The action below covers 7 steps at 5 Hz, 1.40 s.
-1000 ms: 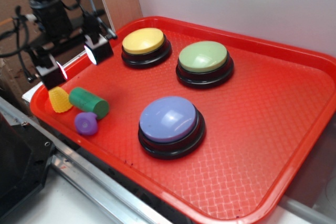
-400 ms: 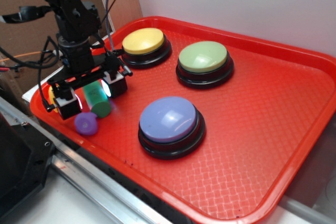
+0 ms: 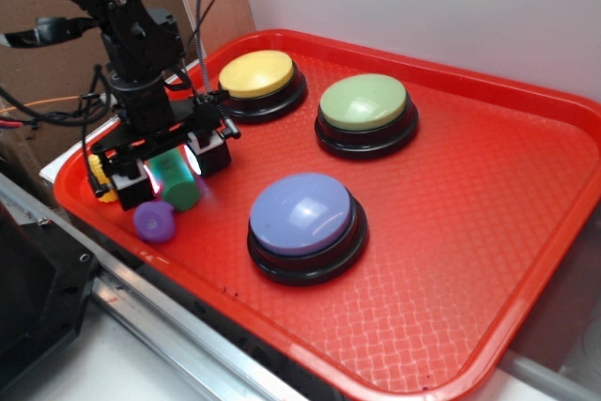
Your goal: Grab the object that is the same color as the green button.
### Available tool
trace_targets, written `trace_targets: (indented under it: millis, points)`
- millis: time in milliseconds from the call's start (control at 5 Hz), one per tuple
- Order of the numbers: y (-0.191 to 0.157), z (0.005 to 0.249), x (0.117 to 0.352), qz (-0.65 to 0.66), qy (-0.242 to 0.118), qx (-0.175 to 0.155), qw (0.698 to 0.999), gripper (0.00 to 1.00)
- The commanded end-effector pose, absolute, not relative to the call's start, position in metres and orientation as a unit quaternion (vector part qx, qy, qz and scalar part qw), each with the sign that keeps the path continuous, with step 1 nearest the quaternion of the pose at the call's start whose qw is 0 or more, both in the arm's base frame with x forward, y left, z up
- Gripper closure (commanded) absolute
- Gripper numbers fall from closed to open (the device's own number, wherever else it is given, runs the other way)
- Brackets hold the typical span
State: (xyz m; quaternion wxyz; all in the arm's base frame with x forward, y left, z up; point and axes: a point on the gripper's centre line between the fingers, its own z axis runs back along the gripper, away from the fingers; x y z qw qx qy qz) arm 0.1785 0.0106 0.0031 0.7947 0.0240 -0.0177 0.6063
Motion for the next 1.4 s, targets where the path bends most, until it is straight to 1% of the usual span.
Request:
trace_targets:
  millis: [0, 200, 400, 600, 800, 1000, 1200]
  points:
    - [0.023, 0.055, 0.180, 0.490, -0.013, -0.034, 0.871, 1.00]
    - [0.027, 0.089, 0.188, 0.406, -0.001, -0.040, 0.913, 1.00]
    - [0.022, 0.139, 0.199, 0.311, -0.006, -0.054, 0.949, 1.00]
    - [0.011, 0.176, 0.204, 0.244, -0.019, -0.057, 0.968, 1.00]
    - [-0.006, 0.198, 0.210, 0.207, -0.036, -0.058, 0.976, 1.00]
    - [-0.018, 0.213, 0.206, 0.182, -0.066, -0.066, 0.979, 1.00]
    - [-0.019, 0.205, 0.206, 0.180, -0.057, -0.061, 0.980, 1.00]
